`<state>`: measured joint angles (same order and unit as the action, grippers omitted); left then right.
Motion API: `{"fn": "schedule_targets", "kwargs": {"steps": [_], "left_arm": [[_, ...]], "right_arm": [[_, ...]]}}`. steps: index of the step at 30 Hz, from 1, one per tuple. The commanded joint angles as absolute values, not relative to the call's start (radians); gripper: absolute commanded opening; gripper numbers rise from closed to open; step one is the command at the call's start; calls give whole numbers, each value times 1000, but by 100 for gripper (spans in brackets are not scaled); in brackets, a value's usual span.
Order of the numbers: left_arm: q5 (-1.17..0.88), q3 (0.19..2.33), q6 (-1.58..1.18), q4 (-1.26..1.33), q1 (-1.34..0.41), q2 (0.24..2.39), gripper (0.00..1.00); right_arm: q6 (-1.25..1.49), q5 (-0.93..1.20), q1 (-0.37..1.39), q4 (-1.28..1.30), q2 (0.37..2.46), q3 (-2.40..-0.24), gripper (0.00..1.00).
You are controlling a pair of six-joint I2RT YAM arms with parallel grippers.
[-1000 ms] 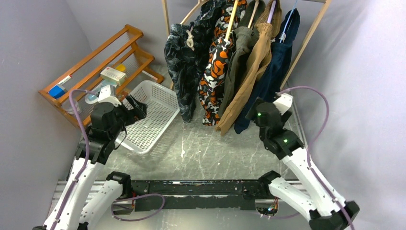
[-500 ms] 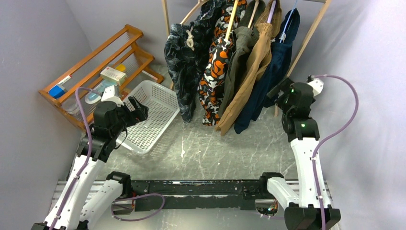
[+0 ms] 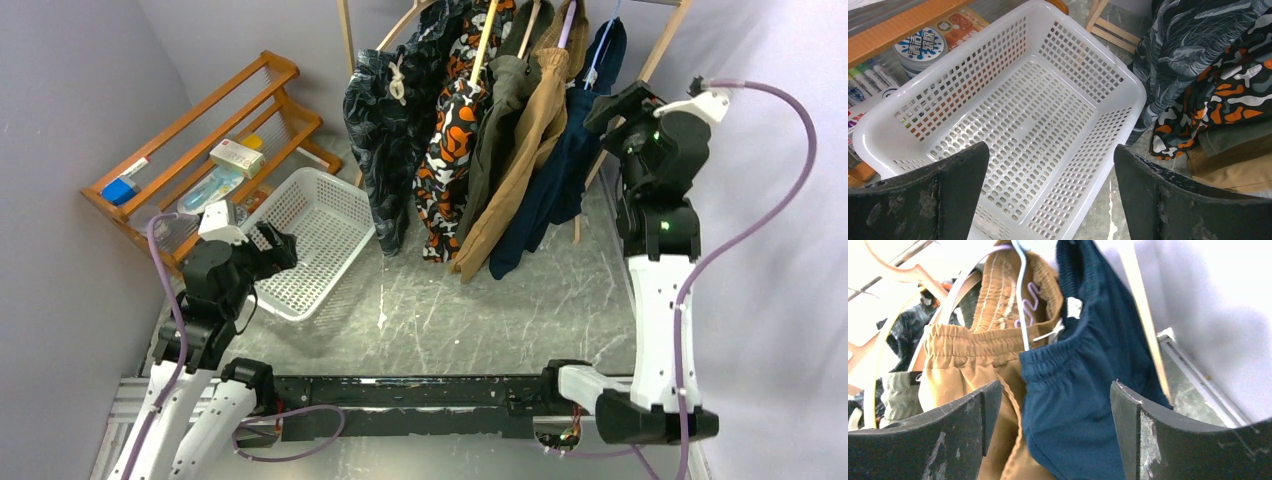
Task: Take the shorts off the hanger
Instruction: Pick up the hanger from the clothes rod.
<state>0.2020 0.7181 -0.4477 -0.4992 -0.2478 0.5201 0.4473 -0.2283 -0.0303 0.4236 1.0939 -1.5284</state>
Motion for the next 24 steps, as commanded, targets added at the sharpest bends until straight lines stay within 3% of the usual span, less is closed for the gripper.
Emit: {"fn": "schedule_targets", "kwargs": {"steps": [1, 4, 24], "left_arm": [[240, 729, -399, -472, -252, 537, 99], [265, 745, -405, -504, -251, 568, 99], [265, 751, -412, -521, -252, 624, 99]], "right_arm": [[434, -71, -37, 457, 1185, -1581, 79], [446, -72, -37, 437, 1218, -1597, 70], [399, -146, -37, 533, 1464, -1788, 72]]}}
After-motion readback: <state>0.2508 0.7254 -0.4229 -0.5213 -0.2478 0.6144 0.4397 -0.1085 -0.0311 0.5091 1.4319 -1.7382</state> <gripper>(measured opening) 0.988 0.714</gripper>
